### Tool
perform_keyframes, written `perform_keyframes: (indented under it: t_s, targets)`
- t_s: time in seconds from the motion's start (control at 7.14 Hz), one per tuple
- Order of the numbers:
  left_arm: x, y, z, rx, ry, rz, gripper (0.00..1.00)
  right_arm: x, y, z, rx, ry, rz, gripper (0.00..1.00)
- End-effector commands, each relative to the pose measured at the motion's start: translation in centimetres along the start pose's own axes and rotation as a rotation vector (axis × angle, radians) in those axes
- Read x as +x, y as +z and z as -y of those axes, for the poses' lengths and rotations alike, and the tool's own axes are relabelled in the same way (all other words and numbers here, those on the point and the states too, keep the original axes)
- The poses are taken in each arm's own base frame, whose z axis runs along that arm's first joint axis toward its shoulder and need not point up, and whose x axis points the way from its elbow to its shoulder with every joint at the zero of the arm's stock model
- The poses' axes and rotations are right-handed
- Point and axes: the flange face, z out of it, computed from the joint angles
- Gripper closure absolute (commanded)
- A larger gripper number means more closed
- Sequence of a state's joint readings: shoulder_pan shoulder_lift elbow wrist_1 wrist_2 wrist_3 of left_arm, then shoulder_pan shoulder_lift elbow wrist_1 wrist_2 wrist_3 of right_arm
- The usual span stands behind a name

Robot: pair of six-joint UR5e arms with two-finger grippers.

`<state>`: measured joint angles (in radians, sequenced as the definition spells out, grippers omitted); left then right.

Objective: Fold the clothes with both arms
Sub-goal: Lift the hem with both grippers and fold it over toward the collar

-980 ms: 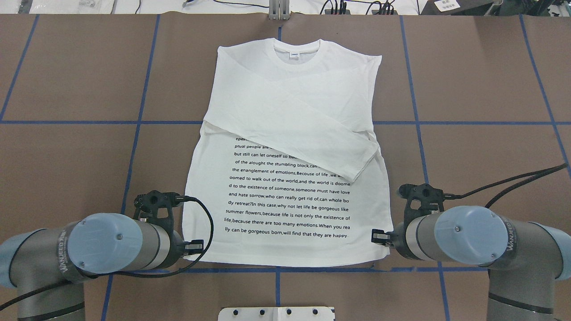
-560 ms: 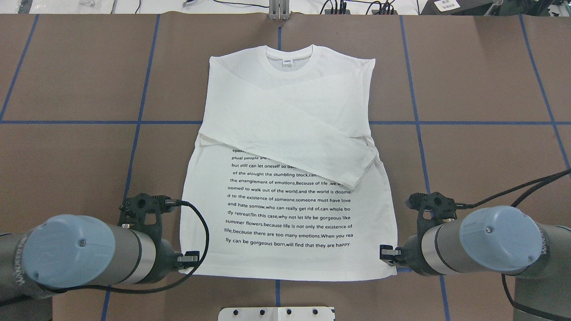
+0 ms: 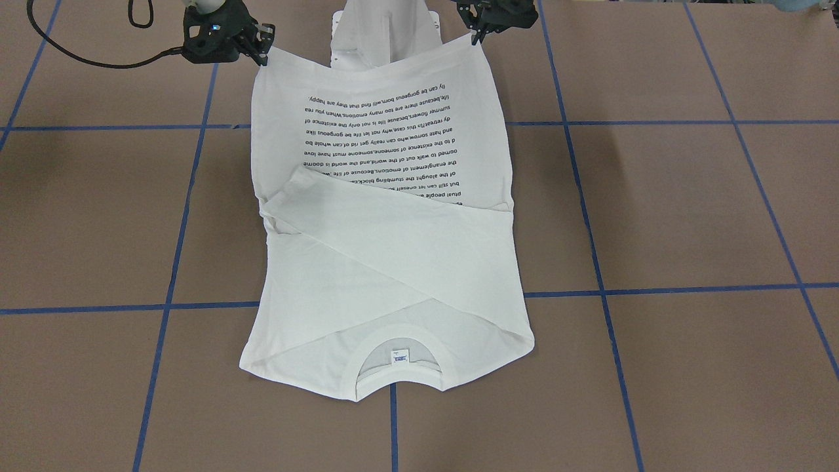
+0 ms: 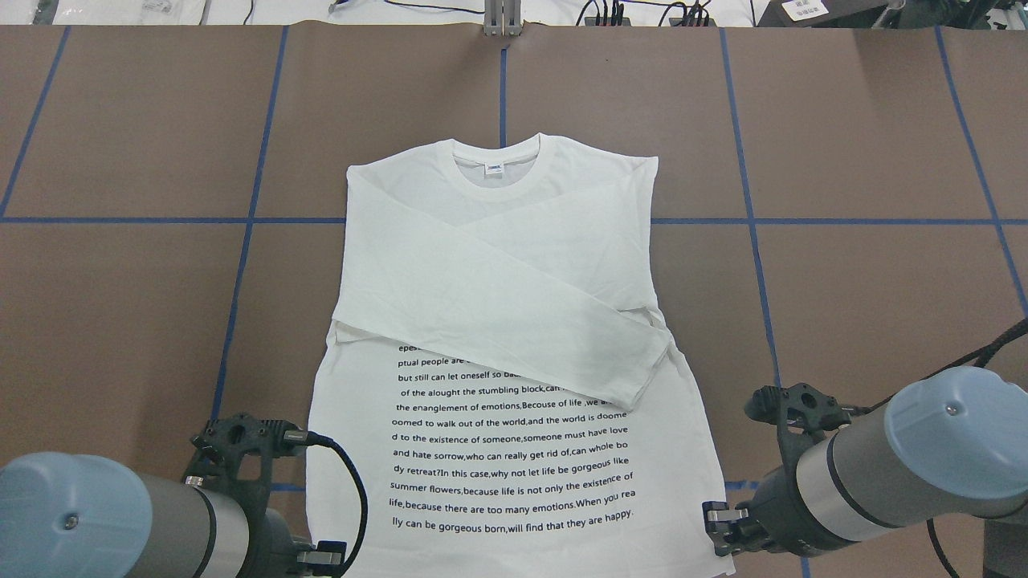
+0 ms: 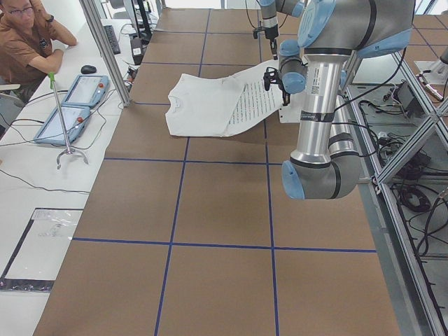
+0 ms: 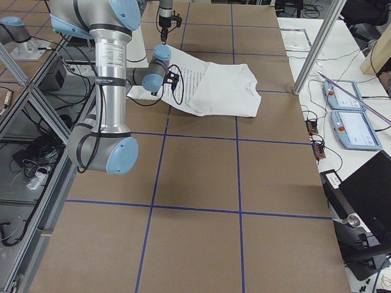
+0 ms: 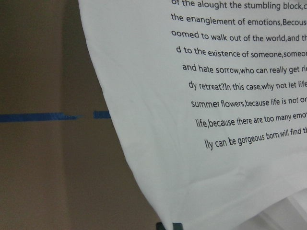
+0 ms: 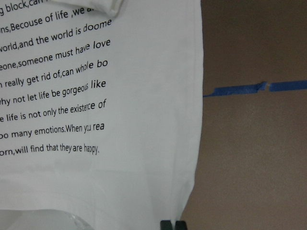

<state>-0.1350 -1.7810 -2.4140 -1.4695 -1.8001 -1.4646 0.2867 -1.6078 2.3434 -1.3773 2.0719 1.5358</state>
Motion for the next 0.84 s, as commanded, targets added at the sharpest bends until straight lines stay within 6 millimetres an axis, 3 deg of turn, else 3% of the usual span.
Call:
perform_keyframes:
  t_s: [0.0,0.14,0.28,0.56,0.7]
  targets:
    - [-0.9,-0.1,3.7,0.067,-0.041,0.024,1.0,-1.9,-1.4,5.3,0.092,0.042,0.049,1.0]
    - [-2.0,-2.3,8.2,0.157,-0.053,0.021,1.0,-3.2,-2.6,8.7,0.152,0.067,0.076,1.0]
    - [-2.4,-2.6,11.8,0.19,-0.061,0.036,1.0,-2.3,-4.5,11.4,0.208,0.1,0.085,1.0]
    - [-3.2,-5.1,20.1,0.245,-0.071,0.046,1.0,0.2,-8.4,16.9,0.323,0.124,0.085,1.0]
    - [-4.2,-5.9,24.2,0.286,-0.078,0.076,1.0,-0.4,-10.3,21.7,0.384,0.175,0.093,1.0]
